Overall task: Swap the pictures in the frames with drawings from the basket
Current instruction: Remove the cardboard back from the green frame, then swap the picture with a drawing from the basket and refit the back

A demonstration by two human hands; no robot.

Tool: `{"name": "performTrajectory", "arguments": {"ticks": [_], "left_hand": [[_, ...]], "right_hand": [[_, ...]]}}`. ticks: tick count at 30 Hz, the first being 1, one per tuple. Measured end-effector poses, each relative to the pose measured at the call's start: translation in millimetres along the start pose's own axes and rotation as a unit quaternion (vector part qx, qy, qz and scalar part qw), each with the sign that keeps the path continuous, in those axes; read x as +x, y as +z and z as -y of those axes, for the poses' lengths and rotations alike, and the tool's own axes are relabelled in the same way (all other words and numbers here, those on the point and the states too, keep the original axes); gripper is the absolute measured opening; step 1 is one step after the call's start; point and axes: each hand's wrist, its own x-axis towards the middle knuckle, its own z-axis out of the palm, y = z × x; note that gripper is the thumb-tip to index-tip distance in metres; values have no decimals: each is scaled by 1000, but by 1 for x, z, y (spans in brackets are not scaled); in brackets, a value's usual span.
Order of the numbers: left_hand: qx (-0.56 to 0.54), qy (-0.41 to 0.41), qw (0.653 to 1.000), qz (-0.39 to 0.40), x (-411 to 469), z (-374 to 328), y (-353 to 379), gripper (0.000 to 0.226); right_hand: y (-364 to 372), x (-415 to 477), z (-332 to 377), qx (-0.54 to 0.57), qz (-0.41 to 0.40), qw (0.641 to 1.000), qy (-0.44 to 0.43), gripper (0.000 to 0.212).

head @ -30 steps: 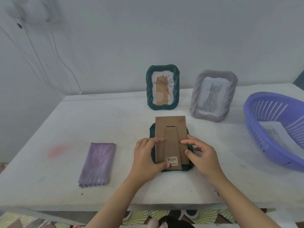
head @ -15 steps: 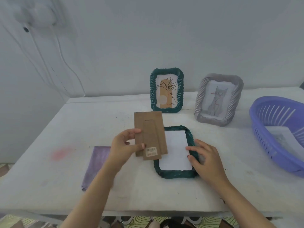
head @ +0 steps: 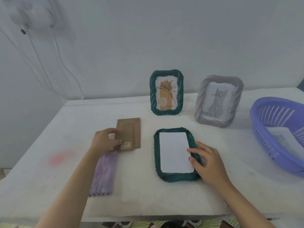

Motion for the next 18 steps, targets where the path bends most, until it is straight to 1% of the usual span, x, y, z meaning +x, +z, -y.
{"name": "performTrajectory", "arguments": {"ticks": [2, 3, 4, 6, 7, 9, 11, 12, 14, 18], "left_hand": [[127, 29, 991, -10, 3, 4, 2, 53], [153, 49, 987, -21, 1, 4, 3, 55], [150, 70, 986, -39, -4, 0, 6, 54], [92, 132, 985, -61, -20, -11, 16, 51], [55, 169, 983, -45, -30, -17, 22, 51], [11, 228, 973, 43, -53, -27, 38, 60], [27, 249, 959, 131, -73, -33, 57, 72], [50, 251, 954, 159, -79, -34, 66, 77], [85, 250, 948, 176, -84, -33, 76, 80], [131, 267, 941, 158, -78, -30, 78, 81]], "right_hand": [[0, -1, 1, 5, 0, 1000, 0, 28], [0, -1, 1, 3, 0, 1000, -2, 28], [0, 0, 2, -1, -1, 1000, -6, 28], [1, 0, 2, -9, -7, 1000, -15, 28], [2, 0, 3, -13, -10, 1000, -19, 28], [2, 1, 5, -26, -14, 999, -23, 27], [2, 1, 9, -51, -18, 998, -22, 32], [3, 2, 11, -67, -22, 997, -22, 35], [5, 4, 15, -102, -32, 994, -23, 37], [5, 8, 23, -120, -60, 991, -10, 36]]}}
